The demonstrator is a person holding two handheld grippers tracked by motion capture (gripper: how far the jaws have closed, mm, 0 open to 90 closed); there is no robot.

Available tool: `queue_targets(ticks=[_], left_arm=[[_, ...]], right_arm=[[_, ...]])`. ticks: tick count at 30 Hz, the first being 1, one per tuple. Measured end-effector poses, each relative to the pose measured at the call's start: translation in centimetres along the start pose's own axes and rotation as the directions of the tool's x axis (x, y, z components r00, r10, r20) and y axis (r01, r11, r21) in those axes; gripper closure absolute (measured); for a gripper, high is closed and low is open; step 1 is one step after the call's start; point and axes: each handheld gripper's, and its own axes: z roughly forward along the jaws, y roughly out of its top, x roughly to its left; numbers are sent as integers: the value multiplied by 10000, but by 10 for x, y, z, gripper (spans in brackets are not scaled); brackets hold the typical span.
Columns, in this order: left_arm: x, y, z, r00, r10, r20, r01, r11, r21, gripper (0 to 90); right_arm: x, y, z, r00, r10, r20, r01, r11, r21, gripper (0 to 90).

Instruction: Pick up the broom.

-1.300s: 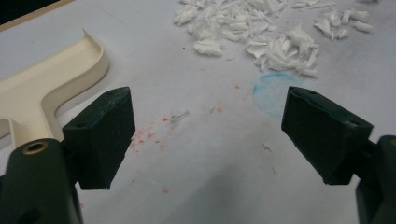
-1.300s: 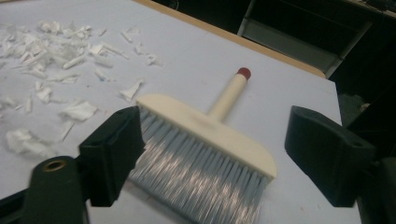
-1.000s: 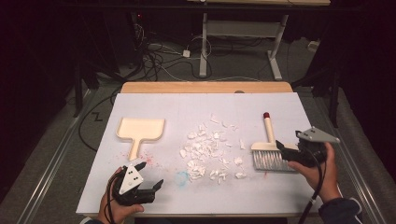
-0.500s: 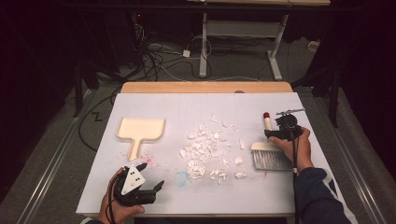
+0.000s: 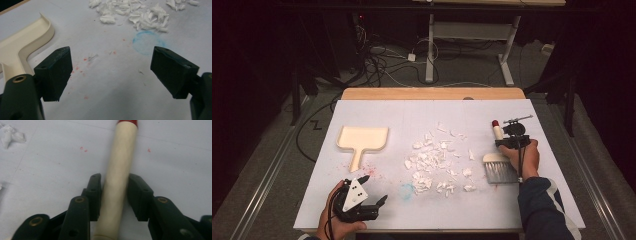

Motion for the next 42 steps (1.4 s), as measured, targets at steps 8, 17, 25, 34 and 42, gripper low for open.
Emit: queue_targets(ticks=[8, 17, 25, 34, 42], left_arm=[[1, 0, -2, 10000, 42, -18, -42, 9999, -123, 169], [1, -1, -3, 9999, -123, 8, 123, 9999, -116, 169], [-3, 2, -2, 9996, -139, 265, 143, 9998, -150, 174], [-22, 31, -5, 9952, 135, 973, -54, 9965, -833, 179], [-66, 83, 10, 9704, 983, 2204, -638, 9853, -1588, 194]], right_arm=[[-3, -2, -2, 9996, 2, -290, -7, 9999, -161, 710], [-12, -19, -34, 9966, -49, -827, -105, 9828, -1845, 711], [-18, -36, -79, 9847, -788, -1555, 165, 9301, -3669, 712], [-2, -46, -127, 9750, -1396, -1728, 382, 8717, -4886, 712], [46, -43, -149, 9539, -2440, -1749, 1087, 8238, -5564, 712]])
